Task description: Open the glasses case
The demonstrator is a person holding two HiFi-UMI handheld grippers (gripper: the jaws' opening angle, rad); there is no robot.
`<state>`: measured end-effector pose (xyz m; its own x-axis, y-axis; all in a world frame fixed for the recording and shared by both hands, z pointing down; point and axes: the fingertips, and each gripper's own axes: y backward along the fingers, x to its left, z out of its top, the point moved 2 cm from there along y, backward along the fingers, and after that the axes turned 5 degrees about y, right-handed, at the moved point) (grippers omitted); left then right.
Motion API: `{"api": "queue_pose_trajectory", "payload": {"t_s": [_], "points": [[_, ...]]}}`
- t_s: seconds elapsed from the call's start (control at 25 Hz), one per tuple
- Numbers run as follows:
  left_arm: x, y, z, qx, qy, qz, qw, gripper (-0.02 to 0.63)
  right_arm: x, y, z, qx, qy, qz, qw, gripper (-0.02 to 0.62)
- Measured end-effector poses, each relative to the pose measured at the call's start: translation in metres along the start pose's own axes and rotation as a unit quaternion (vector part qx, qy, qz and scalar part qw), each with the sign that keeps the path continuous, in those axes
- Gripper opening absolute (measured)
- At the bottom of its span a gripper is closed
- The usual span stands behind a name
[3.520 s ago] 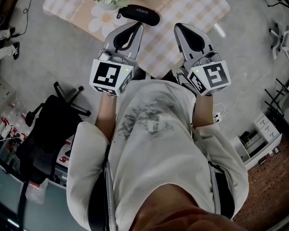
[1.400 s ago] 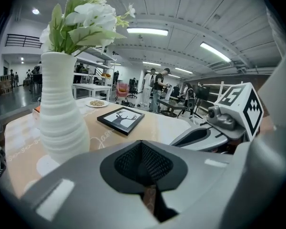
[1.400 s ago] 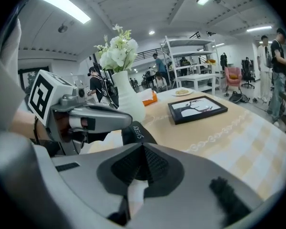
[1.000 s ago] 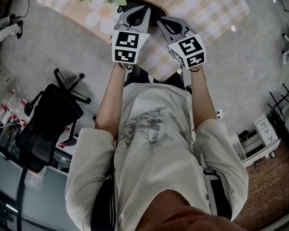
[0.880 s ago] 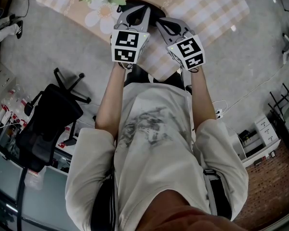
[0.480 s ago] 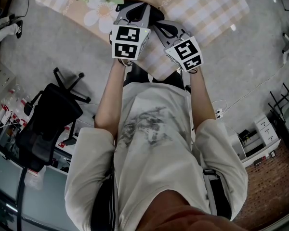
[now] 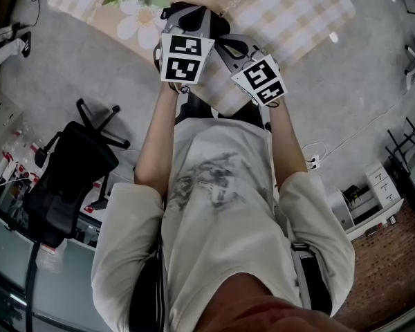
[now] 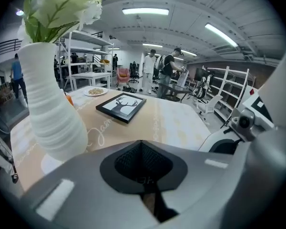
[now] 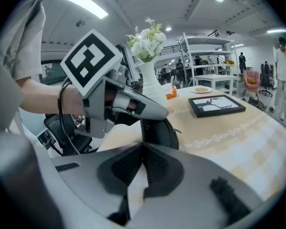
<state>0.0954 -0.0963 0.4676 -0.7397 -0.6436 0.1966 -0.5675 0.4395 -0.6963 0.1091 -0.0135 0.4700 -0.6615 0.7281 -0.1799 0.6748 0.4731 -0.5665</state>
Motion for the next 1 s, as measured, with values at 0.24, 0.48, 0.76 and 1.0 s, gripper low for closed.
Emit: {"api": "queue_pose_trajectory", "payload": {"t_s": [0.24, 0.48, 0.76, 1.0], "points": [[0.001, 0.007, -0.005, -0.007, 0.012, 0.001, 0.9999, 0.005, -0.011, 0.017, 0.006, -0.016, -0.008, -0.002, 1.0, 0.017], [0.001, 0.013, -0.008, -0.008, 0.018, 0.004, 0.9998, 0.005, -0.029, 0.026, 0.015, -0.034, -0.018, 0.002, 0.999, 0.017], [0.0, 0.028, -0.016, -0.012, 0.028, 0.002, 0.9995, 0.005, -0.039, 0.023, 0.025, -0.031, -0.011, 0.031, 0.999, 0.018], [-0.003, 0.036, -0.024, -0.016, 0.041, 0.002, 0.999, 0.005, -0.034, 0.015, 0.024, -0.011, 0.001, 0.062, 0.998, 0.092]]}}
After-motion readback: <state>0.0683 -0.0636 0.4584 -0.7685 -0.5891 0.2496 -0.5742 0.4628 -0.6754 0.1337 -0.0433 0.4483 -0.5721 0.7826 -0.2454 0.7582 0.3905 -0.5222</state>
